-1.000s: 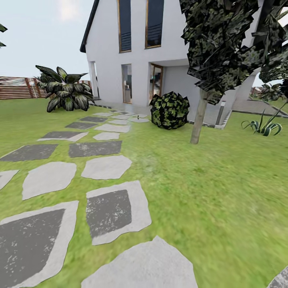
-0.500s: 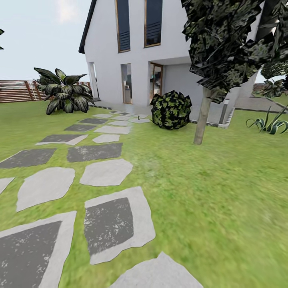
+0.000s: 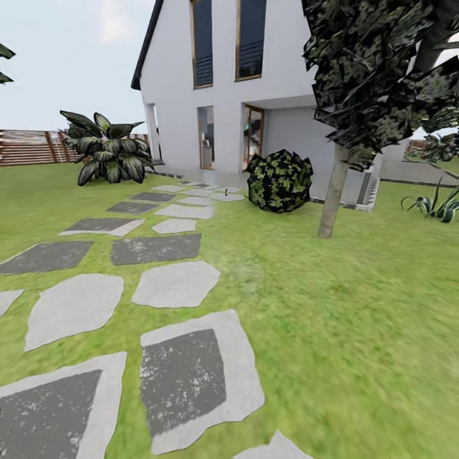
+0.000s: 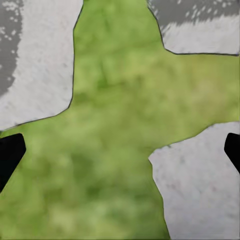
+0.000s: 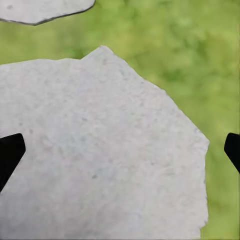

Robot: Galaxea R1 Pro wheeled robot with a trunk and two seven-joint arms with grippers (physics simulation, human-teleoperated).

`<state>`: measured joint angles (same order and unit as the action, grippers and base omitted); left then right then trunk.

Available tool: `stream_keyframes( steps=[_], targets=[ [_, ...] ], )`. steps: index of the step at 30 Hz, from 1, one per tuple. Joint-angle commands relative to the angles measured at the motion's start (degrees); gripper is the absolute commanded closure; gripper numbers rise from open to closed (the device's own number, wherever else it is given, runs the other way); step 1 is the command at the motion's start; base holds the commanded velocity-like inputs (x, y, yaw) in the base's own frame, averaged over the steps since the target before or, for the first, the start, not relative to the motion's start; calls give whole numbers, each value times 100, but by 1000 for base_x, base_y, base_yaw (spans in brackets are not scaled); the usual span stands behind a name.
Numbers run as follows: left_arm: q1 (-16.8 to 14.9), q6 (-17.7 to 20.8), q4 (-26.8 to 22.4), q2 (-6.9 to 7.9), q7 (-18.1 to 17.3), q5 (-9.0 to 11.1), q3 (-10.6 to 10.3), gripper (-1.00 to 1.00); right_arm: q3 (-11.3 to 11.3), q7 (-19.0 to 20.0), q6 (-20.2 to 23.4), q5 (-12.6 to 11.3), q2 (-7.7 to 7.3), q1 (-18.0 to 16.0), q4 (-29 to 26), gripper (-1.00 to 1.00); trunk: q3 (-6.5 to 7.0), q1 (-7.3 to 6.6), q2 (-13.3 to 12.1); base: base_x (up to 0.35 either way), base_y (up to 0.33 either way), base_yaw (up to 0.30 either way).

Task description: Pick up the pesticide atomizer in the garden and spray insectifuge to fully cover both potted plants in the garden.

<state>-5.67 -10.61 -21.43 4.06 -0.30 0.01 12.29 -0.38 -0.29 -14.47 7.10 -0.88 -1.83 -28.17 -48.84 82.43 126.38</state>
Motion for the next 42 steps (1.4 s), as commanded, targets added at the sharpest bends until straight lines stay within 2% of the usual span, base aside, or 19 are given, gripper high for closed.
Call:
stream_keyframes(
  steps=[1,6,8,11,18,24,29,30,32,37,42],
  targets=[
    [-1,-20,9,-2,-4,-4,13,-100,-5,-4,-15,46,-1,-2,2,-100,-12,2,2,317,74,138],
    [1,-20,16,-2,-5,-26,-31,-100,-17,-6,-29,45,0,-2,-16,-100,-47,2,2,337,6,172],
    [-4,-20,10,-2,-5,-27,-33,-100,-233,-6,-32,45,0,-2,-21,-100,-61,2,2,326,92,175],
    [-4,-20,8,-2,-5,-27,-33,-100,-390,-6,-37,51,0,-2,-11,-100,-82,2,2,314,124,175],
    [-5,-58,8,-19,-5,-22,-48,-100,-493,-6,-39,51,-8,-2,-13,-100,-132,2,2,304,143,169],
    [-9,-643,-76,-80,-12,-64,-78,-100,-490,-5,-40,61,-9,-2,-4,-100,-163,2,2,303,133,116],
    [-35,-854,-300,-151,-8,-166,-597,-100,-499,-5,-58,53,-17,-2,-16,-100,-166,2,2,311,112,14],
    [-39,-875,-374,-152,-6,-168,-766,-100,-505,-9,-68,47,-19,-2,-26,-100,-166,2,2,316,101,1],
    [-35,-878,-361,-150,-5,-176,-803,-100,-517,-51,-71,46,-21,-2,-28,-100,-166,2,2,316,98,1],
    [-25,-881,-319,-122,-5,-171,-824,-100,-726,-528,-67,38,-12,-2,-45,-100,-167,2,2,317,88,0],
    [-15,-882,-246,-115,-5,-150,-818,-100,-756,-623,-64,48,-9,-2,-36,-100,-167,2,2,317,83,0]
  ],
)
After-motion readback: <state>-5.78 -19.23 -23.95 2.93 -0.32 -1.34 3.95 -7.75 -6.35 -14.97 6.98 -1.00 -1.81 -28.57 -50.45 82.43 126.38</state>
